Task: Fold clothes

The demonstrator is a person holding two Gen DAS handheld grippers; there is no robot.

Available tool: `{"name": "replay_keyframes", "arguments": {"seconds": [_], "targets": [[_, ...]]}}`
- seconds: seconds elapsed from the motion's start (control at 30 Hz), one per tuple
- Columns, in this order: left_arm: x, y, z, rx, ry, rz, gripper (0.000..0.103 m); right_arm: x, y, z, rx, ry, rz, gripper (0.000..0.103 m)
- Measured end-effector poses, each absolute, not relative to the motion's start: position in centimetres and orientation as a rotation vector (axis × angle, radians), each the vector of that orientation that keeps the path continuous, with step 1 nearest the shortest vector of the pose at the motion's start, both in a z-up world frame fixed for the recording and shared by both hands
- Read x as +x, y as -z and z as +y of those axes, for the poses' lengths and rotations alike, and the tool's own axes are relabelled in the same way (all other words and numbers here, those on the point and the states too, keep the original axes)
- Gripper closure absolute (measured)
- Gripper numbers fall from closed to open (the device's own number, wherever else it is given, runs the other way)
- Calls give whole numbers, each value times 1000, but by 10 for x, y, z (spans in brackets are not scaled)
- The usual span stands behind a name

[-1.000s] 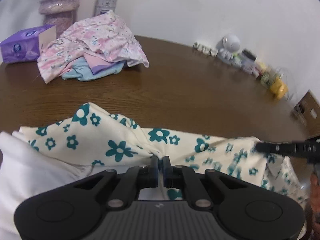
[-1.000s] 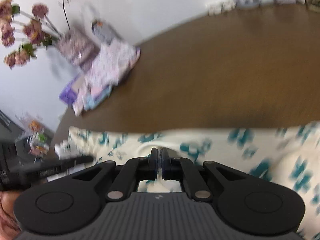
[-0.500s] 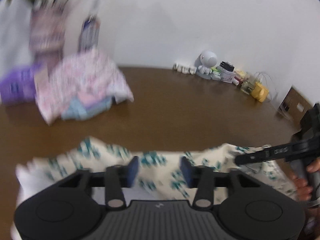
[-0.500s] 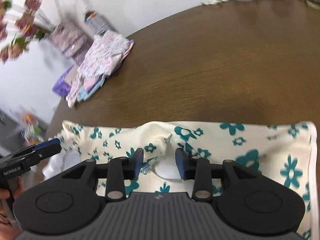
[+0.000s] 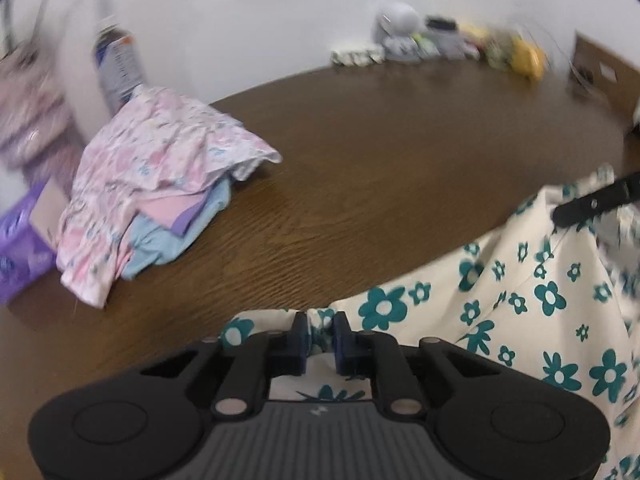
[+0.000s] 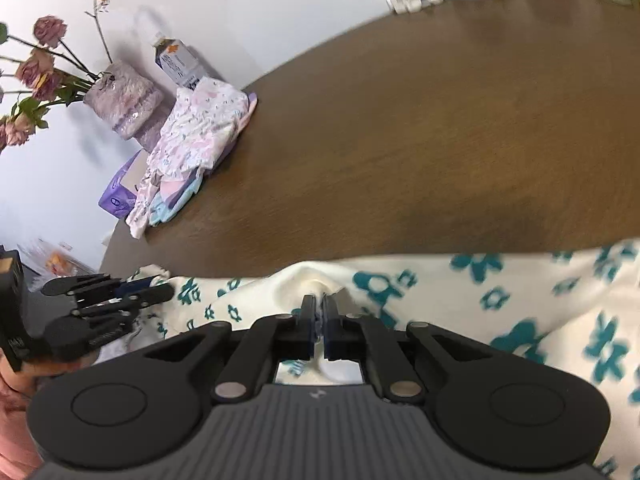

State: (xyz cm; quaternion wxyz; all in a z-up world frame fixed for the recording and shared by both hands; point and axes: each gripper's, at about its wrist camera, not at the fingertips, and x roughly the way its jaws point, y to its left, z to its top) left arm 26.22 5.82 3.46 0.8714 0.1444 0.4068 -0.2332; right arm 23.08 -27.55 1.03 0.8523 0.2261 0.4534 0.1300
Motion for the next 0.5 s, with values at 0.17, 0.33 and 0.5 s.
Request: {"name": "replay_keyframes", "arguments": {"seconds": [0.17,0.33,0.5], "targets": [[253,-38,74,140,411,810,93,248,-28,-274,381,-270,906,100],[253,-27,83,60,380,819,89,251,-10,-268,358,-264,1012,95],[250,-27,84,57,385,807,87,224,-25,-280,341,-247,966,78]]}}
